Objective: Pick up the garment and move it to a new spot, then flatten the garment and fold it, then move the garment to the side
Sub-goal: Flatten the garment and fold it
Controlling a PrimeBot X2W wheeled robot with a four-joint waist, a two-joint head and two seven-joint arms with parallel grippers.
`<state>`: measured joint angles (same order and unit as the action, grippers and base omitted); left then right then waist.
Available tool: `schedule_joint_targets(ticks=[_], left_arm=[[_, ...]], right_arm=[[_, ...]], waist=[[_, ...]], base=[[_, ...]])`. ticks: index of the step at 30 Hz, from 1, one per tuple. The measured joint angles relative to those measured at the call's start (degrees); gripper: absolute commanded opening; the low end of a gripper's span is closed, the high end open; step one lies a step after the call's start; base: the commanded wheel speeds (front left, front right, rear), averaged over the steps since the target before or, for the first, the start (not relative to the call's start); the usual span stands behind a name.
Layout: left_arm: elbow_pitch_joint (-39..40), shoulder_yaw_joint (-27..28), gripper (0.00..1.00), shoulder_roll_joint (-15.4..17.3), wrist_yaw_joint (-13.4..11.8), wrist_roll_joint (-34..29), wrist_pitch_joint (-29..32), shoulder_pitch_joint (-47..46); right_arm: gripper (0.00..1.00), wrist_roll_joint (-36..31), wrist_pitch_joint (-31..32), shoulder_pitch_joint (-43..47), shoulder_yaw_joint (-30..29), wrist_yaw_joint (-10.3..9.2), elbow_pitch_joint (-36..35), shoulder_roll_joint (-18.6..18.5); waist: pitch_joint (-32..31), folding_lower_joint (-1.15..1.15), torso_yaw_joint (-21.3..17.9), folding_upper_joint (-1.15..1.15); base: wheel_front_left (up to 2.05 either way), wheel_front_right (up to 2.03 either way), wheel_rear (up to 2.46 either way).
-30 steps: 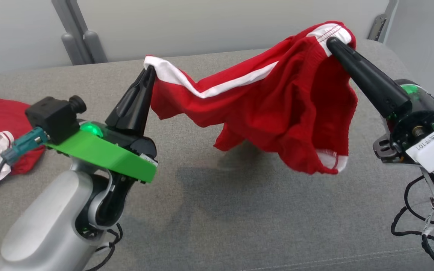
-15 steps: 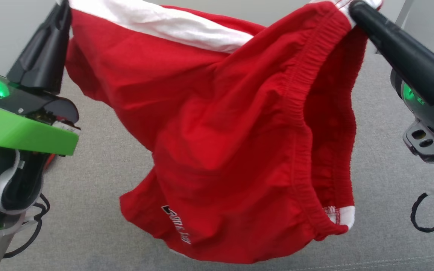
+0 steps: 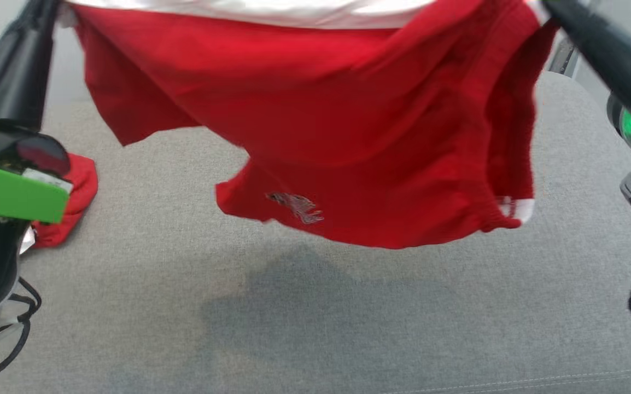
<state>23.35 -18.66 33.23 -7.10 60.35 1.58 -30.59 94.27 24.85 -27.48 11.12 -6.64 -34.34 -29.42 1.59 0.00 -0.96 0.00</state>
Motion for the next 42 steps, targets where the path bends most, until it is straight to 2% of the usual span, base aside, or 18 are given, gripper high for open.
schedule_joint_targets(ticks=[2, 6, 23, 32, 42], left_arm=[[-0.34, 0.51, 0.00, -0.01, -0.04, 0.21, 0.64, 0.38], [-0.53, 3.05, 0.00, 0.02, -0.04, 0.23, 1.20, 1.46], [2.68, 7.79, 0.00, -1.54, -0.04, -0.11, 2.94, 4.89], [5.43, 12.29, 0.00, -5.01, -0.04, -1.33, 2.90, 12.11], [10.10, 22.71, 0.00, -5.92, -0.04, -4.07, 5.00, 21.95]], right_arm=[[0.00, -0.87, 0.36, 0.55, -0.21, -0.01, -0.07, -1.71], [0.00, -1.01, 1.34, 1.21, -0.42, -0.03, 0.01, -2.91], [0.00, 1.11, 0.90, 3.36, -3.80, -0.46, -1.59, -2.24], [0.00, 1.14, 0.96, 9.36, -0.92, -0.48, -8.98, -2.13], [0.00, 3.16, -0.46, 17.51, 3.13, -0.54, -17.42, 1.56]], waist=[[0.21, 0.00, 0.06, 0.00], [0.53, 0.00, 0.01, 0.00], [0.83, 0.00, 0.46, 0.00], [0.14, 0.00, 2.39, 0.00], [1.33, 0.00, 5.32, 0.00]], base=[[0.00, 0.00, 0.00], [0.00, 0.00, 0.00], [0.00, 0.00, 0.00], [0.00, 0.00, 0.00], [0.00, 0.00, 0.00]])
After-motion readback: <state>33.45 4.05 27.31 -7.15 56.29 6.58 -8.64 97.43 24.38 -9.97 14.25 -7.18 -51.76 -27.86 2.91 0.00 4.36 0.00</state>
